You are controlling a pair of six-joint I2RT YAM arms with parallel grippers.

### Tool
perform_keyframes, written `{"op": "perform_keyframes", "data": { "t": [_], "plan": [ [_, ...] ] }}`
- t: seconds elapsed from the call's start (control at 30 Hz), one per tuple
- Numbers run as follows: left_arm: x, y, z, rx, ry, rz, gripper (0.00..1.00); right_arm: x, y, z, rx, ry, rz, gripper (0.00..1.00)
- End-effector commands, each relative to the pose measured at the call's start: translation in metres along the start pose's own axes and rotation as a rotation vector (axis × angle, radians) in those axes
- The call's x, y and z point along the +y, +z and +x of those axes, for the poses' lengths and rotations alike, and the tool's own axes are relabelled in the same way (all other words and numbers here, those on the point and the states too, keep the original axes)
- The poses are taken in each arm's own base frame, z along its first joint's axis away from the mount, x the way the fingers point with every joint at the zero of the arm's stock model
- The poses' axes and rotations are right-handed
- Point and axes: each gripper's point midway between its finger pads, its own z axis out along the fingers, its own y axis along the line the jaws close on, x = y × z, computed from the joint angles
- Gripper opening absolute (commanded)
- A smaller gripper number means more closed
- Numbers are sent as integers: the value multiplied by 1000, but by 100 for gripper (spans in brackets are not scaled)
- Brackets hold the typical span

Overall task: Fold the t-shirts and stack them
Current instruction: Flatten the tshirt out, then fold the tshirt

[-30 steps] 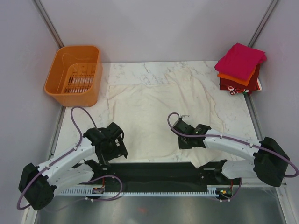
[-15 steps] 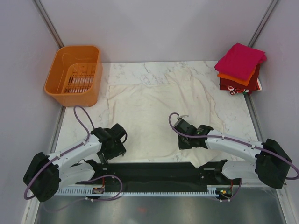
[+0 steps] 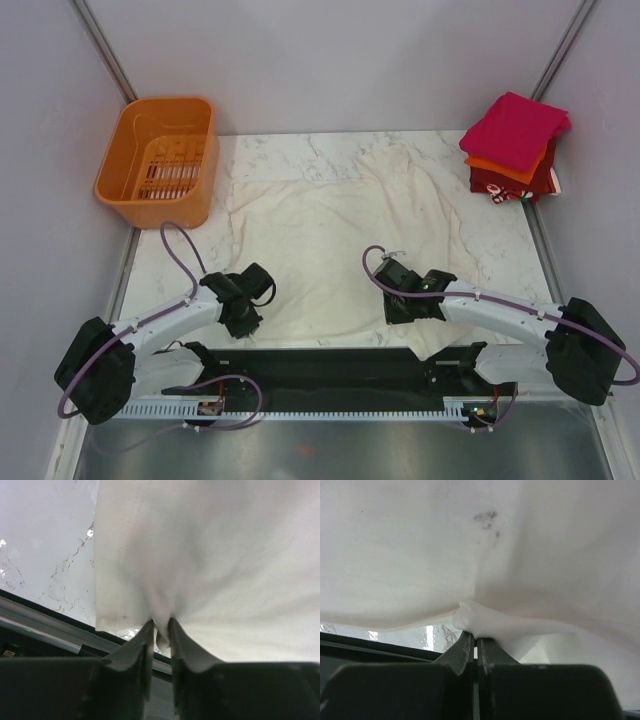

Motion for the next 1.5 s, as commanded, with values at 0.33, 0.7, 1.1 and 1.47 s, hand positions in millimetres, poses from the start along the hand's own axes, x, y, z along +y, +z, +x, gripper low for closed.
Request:
{"op": "perform_keyframes", "data": {
  "t": [0.33, 0.7, 1.1, 1.47],
  "plan": [
    [-12, -31, 11, 60, -6, 192, 2, -14, -8, 61, 140, 16, 1, 0],
    [-35, -96, -35, -85, 98, 266, 2, 5, -56, -29, -75, -108, 103, 0],
    [-42, -120, -114, -204, 161, 241, 2, 9, -73, -129, -191, -251, 230, 0],
    [-77, -99, -159, -207, 239, 214, 2, -20, -64, -164, -180, -246, 311, 0]
  ]
}}
